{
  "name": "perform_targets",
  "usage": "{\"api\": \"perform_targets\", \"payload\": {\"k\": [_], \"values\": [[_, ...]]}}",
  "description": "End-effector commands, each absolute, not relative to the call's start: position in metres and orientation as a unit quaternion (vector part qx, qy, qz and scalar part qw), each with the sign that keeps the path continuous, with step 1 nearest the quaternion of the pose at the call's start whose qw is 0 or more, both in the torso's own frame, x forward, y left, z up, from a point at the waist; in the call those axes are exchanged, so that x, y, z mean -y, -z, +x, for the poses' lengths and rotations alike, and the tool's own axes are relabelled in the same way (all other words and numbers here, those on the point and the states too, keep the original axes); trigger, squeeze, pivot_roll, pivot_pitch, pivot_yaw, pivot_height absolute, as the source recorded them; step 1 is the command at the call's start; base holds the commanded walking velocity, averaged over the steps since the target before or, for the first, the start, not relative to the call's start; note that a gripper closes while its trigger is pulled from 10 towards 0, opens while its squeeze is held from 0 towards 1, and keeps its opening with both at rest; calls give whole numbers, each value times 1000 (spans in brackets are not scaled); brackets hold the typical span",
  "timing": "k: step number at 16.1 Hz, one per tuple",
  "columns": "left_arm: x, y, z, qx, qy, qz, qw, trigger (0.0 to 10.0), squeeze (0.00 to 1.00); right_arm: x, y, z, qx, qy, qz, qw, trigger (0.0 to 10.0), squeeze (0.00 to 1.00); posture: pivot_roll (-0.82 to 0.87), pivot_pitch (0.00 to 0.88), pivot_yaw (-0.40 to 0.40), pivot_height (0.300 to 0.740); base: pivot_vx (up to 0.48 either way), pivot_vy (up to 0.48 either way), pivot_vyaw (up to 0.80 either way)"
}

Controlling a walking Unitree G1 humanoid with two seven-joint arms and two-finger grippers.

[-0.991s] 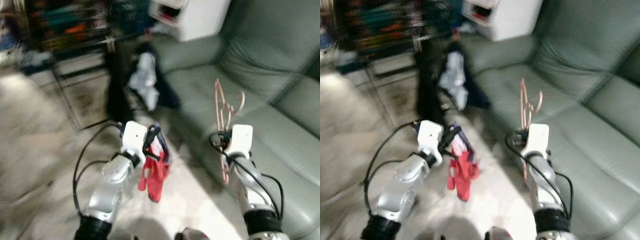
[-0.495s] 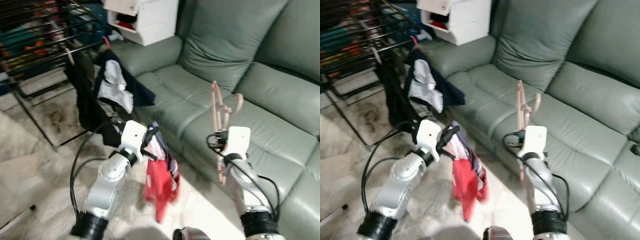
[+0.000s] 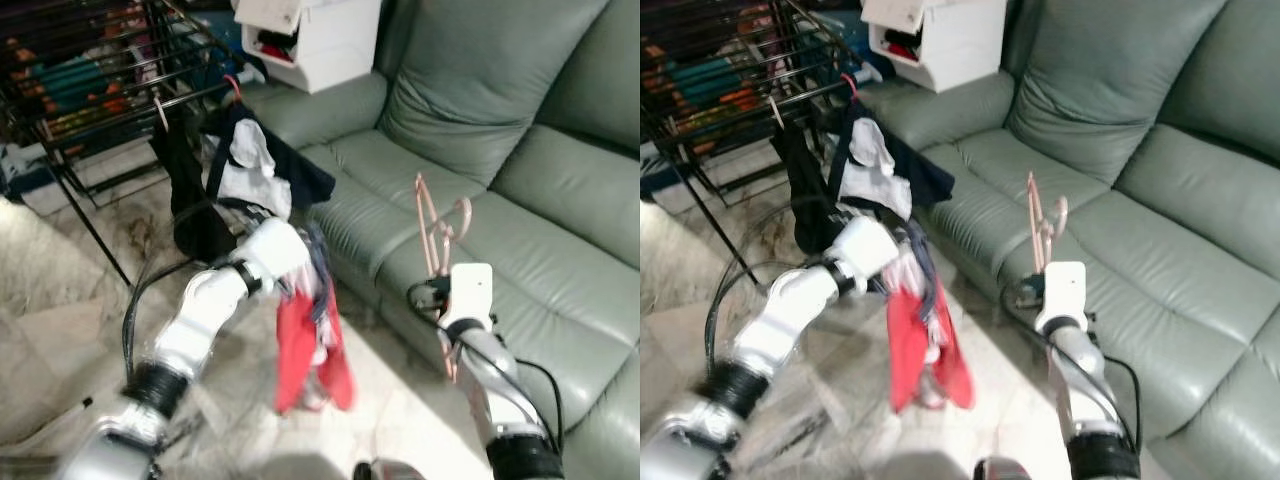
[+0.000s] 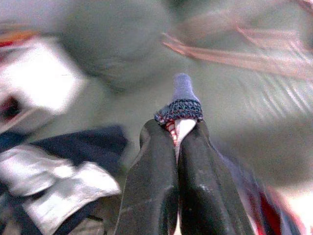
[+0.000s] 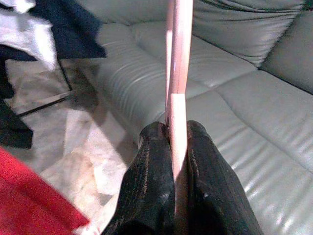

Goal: Hang hanger

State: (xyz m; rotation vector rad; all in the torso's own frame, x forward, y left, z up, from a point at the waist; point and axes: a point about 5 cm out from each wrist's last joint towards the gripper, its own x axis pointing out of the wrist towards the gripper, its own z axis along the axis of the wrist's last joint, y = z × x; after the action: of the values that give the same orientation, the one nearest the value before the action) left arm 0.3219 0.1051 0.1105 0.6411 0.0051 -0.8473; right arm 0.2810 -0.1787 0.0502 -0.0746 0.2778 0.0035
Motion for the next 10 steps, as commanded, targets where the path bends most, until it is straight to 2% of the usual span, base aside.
{"api": "perform_targets", "payload": {"k": [1,3,5,6,7,8,10], "values": [[-110,-104,323,-33,424,336,841,10000,0,177,-52,282,-139,-11,-44,989,10000,0,-75,0,83,740,0,0,0],[-116,-101,327,-47,424,375,823,10000,0,176,-48,281,-158,-25,-48,986,10000,0,-74,0,83,740,0,0,0],[-129,-106,343,-31,353,470,808,10000,0,170,-41,276,-189,-94,-76,974,10000,0,-70,0,78,740,0,0,0],[-139,-117,355,3,285,520,805,10000,0,168,-40,273,-197,-144,-104,964,10000,0,-70,0,78,740,0,0,0],[-141,-121,358,10,264,521,811,10000,0,169,-42,274,-195,-153,-111,962,10000,0,-70,0,75,740,0,0,0],[-147,-126,363,12,223,504,835,10000,0,170,-47,277,-191,-182,-120,957,10000,0,-71,0,70,740,0,0,0],[-147,-127,364,10,213,487,847,10000,0,169,-49,275,-198,-230,-139,943,10000,0,-71,0,69,740,0,0,0]]}}
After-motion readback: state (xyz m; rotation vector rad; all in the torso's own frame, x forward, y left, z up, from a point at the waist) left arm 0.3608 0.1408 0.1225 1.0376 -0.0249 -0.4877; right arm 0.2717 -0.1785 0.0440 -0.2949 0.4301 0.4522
